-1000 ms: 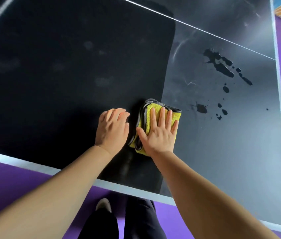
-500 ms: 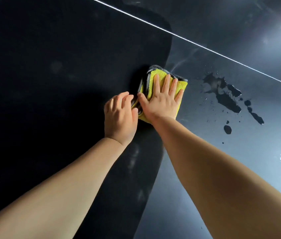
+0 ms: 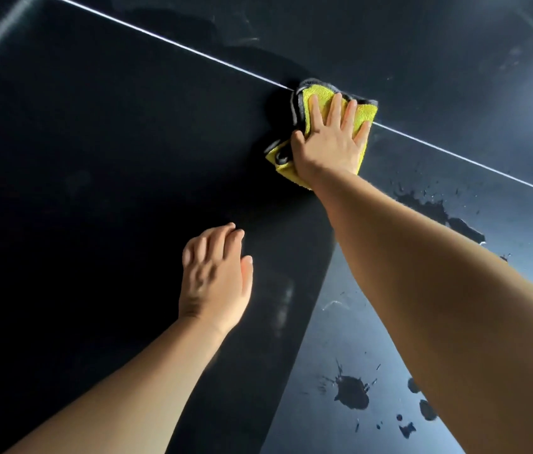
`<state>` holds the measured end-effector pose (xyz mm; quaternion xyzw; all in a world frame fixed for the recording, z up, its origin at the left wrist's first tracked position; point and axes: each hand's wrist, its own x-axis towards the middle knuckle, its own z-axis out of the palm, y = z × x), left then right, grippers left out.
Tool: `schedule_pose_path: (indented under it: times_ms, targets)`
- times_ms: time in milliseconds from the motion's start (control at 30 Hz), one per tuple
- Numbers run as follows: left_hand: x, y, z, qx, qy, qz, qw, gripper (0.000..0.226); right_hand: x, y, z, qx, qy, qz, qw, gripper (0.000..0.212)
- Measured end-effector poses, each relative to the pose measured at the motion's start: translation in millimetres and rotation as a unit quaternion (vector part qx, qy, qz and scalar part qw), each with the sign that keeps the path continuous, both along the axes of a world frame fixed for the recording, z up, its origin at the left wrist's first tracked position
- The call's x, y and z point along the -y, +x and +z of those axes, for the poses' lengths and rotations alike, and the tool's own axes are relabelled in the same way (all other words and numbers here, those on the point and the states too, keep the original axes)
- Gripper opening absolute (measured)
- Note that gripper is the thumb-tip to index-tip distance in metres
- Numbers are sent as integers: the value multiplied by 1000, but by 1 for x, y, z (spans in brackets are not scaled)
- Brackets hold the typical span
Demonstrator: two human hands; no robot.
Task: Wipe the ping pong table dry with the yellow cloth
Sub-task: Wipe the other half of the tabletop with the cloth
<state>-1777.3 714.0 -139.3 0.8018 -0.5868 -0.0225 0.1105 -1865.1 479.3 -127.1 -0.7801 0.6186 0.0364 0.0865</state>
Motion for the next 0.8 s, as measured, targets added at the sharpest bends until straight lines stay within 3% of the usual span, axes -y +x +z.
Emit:
schedule_pose_path:
  times_ms: [133, 367, 600, 800]
  targets:
    - [4, 1, 1, 5, -12, 3, 1000, 43, 26, -22, 1, 14, -10, 16, 1000, 64]
    - [4, 0, 0, 7, -33, 4, 999, 44, 26, -80, 1, 14, -1, -38, 999, 63]
    - [4, -3, 1, 13, -31, -3, 999, 38, -41, -93, -1, 0, -1, -25, 1000, 66]
    - [0, -7, 6, -36, -45, 5, 998, 37, -133, -98, 1, -2, 5, -3, 1000, 67]
